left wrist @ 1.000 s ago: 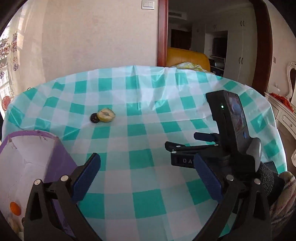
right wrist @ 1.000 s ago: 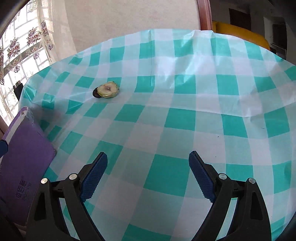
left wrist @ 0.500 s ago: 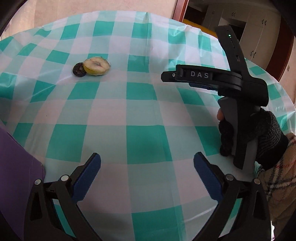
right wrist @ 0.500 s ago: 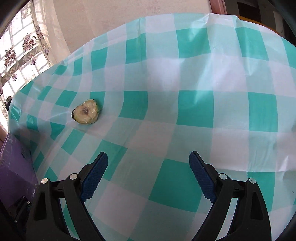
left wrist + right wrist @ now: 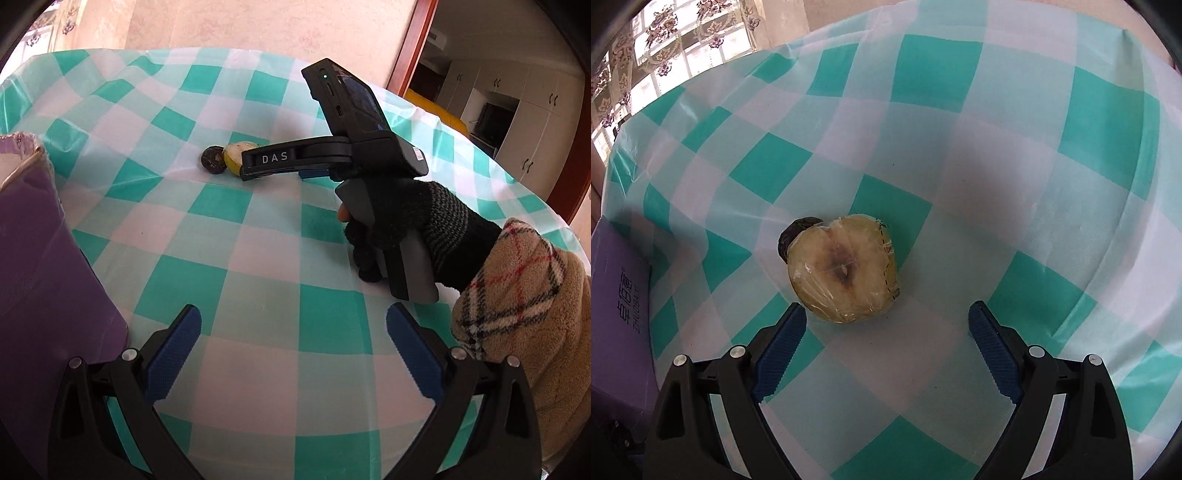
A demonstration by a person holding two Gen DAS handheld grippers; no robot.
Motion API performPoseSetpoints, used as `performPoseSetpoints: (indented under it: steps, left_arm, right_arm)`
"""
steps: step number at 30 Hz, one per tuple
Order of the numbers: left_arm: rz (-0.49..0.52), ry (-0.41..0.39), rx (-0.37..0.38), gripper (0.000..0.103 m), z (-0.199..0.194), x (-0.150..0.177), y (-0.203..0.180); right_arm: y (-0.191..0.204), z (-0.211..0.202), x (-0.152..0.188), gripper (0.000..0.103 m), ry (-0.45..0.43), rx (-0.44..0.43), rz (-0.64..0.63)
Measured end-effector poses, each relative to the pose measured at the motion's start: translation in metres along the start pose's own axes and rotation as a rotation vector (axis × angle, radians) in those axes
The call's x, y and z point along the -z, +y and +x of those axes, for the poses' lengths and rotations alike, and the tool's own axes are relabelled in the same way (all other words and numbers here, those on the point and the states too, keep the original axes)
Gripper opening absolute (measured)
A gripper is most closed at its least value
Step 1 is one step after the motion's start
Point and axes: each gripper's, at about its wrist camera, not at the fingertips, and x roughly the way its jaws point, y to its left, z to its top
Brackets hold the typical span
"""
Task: Organize fruits
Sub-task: 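Grasp the bagged halved pale fruit with the right gripper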
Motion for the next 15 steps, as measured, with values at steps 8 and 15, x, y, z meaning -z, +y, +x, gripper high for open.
performPoseSetpoints:
  steps: [8,15]
  left_arm:
    - [0.01,0.009,-0.023,0.101,0.003,0.0,-0.003]
    - [0.012,0.021,-0.04,0.101,0.005,0.0,-0.004]
  right_arm:
    - [0.027,0.018,-0.017,0.087,0.021,0.062,-0.116]
    - [0.03,0.007,-0.005,0.056,0.003,0.066,-0.105]
